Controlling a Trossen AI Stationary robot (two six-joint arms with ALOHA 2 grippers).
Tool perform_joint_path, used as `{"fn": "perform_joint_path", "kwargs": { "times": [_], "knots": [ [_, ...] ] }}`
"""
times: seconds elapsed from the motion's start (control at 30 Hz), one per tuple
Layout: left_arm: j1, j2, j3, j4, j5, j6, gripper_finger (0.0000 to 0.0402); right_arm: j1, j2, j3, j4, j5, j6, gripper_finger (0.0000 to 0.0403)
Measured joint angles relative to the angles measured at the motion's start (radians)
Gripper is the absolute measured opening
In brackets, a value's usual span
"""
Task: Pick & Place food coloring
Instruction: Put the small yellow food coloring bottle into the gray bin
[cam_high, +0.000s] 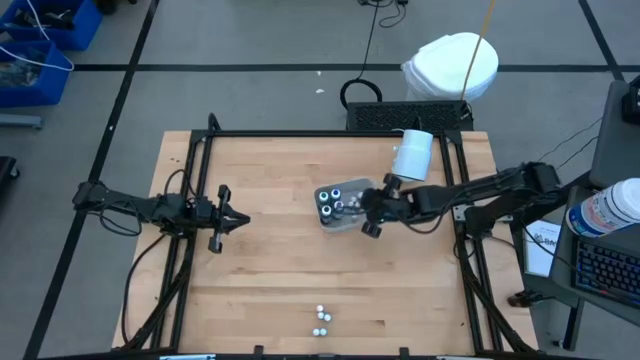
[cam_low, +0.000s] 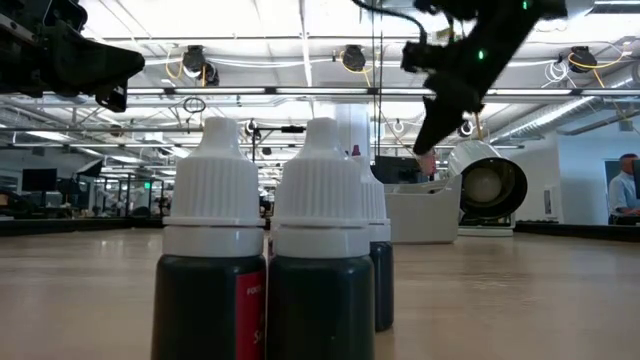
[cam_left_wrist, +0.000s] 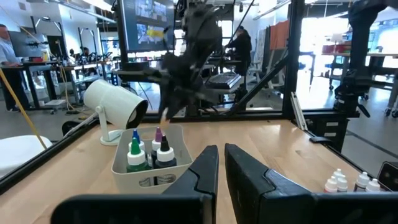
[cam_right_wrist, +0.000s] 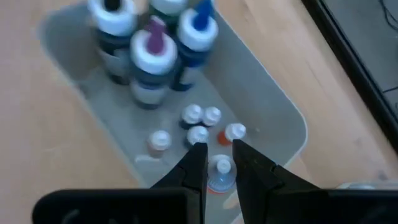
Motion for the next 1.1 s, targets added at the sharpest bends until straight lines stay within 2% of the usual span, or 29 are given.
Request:
{"fn": "perform_joint_path", "kwargs": {
  "times": [0.07, 0.17, 0.3, 0.8, 1.1],
  "knots": [
    [0.0, 0.0, 0.0, 0.0, 0.0, 0.0, 0.0037, -0.034, -0.019, -0.071, 0.114, -0.01, -0.008, 0.0044],
    [0.0, 0.0, 0.0, 0.004, -0.001, 0.011, 0.0037, -0.078, -0.026, -0.142, 0.266, -0.089, -0.025, 0.0044],
    [0.0, 0.0, 0.0, 0.005, -0.007, 0.024, 0.0037, -0.107, -0.01, -0.176, 0.364, -0.155, -0.031, 0.0044],
    [0.0, 0.0, 0.0, -0.001, -0.009, 0.025, 0.0037, -0.113, 0.123, -0.18, 0.395, -0.157, -0.019, 0.0044],
    [0.0, 0.0, 0.0, -0.001, -0.008, 0.025, 0.0037, -0.113, 0.129, -0.18, 0.408, -0.131, -0.015, 0.0044]
  ]
}}
